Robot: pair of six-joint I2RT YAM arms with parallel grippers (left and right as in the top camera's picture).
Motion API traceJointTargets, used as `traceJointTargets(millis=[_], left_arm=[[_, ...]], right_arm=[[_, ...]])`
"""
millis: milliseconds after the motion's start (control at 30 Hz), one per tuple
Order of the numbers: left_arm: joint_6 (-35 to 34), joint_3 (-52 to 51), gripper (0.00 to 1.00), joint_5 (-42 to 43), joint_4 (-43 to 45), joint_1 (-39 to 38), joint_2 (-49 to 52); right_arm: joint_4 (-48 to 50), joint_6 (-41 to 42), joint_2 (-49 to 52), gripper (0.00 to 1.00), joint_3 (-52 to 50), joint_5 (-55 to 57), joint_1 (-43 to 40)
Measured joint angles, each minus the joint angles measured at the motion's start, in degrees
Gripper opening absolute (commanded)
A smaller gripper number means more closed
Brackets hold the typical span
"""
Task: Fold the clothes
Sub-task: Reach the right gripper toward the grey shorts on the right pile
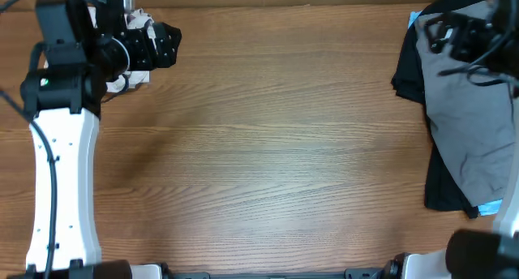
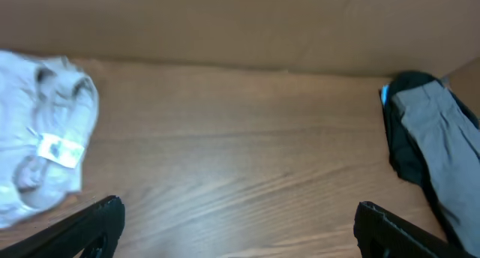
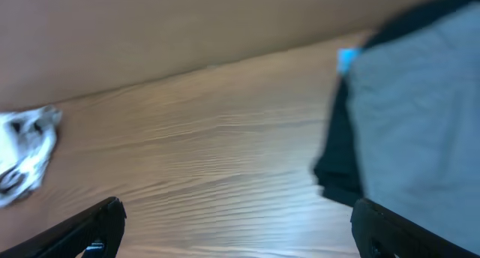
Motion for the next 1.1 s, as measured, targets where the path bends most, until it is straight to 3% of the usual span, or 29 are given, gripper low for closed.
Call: traceJointTargets(millis=[133, 333, 500, 733, 1100], left_arm=[[-2.2, 0.0, 1.00, 1.2, -0.7, 0.0, 3.7], [-5.9, 0.0, 1.00, 1.7, 3.2, 0.0, 7.8], [-11.3, 0.1, 1.00, 1.7, 11.5, 0.0, 10.7], [-13.0, 0.5, 1.00, 1.6, 10.0, -1.6, 18.9], [-12.1, 0.5, 1.00, -0.4, 10.5, -5.3, 23.8]], right_arm=[[0.8, -0.2, 5.1, 1.00, 0.0, 0.1, -5.7], [0.2, 0.7, 13.6, 0.93, 0.4, 0.9, -6.9], [-4.3, 0.6, 23.4, 0.93, 0.6, 15.0, -2.3], [-4.1, 0.6, 26.4, 0.84, 0.6, 27.0, 1.4], [-0.9, 0.7, 26.4, 0.85, -5.3, 34.8, 1.7]])
